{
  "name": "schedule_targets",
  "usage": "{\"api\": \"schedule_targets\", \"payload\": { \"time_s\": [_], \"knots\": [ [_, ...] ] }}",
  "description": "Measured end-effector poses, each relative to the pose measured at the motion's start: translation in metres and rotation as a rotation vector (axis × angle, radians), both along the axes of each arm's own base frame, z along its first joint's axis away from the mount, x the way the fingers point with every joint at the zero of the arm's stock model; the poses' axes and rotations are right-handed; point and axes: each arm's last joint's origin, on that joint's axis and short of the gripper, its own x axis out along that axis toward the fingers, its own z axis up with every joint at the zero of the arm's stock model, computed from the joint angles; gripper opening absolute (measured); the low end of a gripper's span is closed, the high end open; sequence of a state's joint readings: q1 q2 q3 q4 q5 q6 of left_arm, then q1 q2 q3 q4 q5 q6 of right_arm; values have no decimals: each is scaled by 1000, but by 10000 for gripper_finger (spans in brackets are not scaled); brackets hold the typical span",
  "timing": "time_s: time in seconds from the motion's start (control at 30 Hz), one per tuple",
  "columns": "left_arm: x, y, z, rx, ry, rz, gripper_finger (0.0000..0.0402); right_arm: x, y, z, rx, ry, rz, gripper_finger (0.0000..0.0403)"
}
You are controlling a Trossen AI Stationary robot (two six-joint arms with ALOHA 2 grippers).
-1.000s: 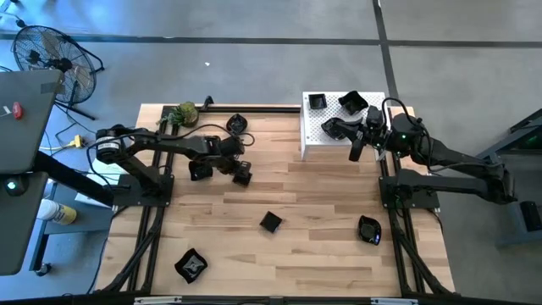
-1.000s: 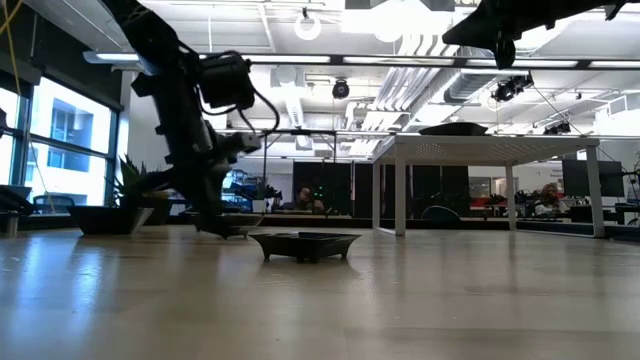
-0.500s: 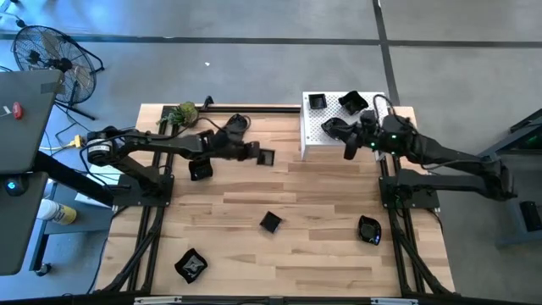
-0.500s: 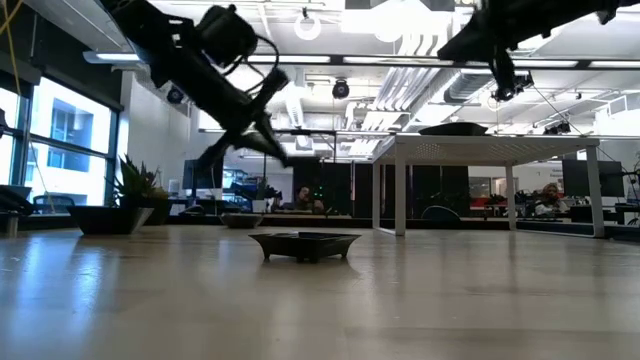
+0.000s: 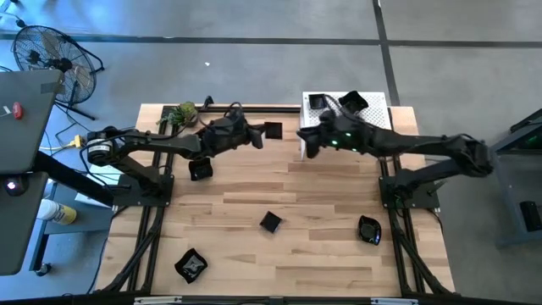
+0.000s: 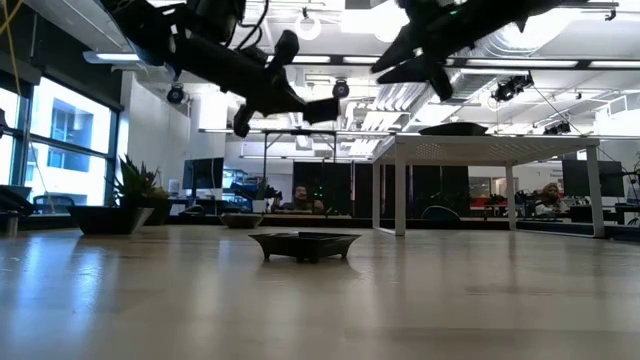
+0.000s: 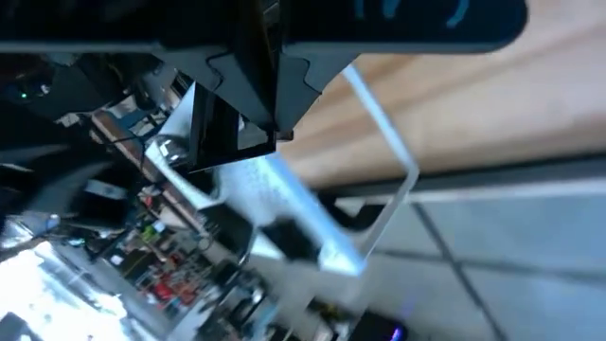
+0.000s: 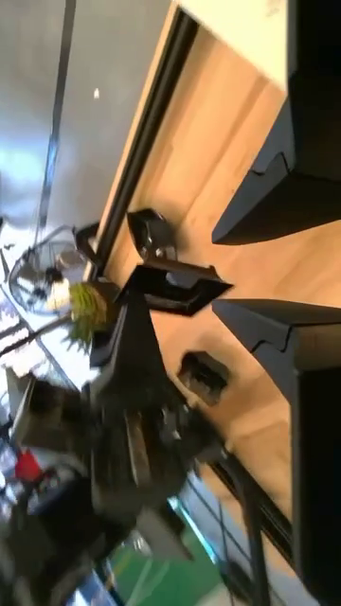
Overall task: Pick & Place Mini shaped plates
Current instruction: Stack the square plate on top of the stacked square plates on the shelf
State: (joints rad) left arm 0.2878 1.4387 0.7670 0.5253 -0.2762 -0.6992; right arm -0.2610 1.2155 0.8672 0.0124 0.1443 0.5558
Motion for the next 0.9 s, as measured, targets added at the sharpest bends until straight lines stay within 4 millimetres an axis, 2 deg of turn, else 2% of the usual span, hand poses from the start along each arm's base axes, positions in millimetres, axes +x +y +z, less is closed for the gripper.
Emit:
{"api": "schedule_targets", "payload": {
  "time_s": [0.23,0.43,0.6,0.9],
  "knots": [
    [1,1,9,161,1,-1,1,41,-13,4,-40,41,-34,99],
    [0,2,11,232,15,11,1,65,-22,10,-58,54,-42,99],
    [0,2,12,252,25,9,1,69,-25,12,-74,57,-83,88],
    [-5,0,21,303,28,-9,1,68,-25,12,-56,59,-95,18]
  ]
}}
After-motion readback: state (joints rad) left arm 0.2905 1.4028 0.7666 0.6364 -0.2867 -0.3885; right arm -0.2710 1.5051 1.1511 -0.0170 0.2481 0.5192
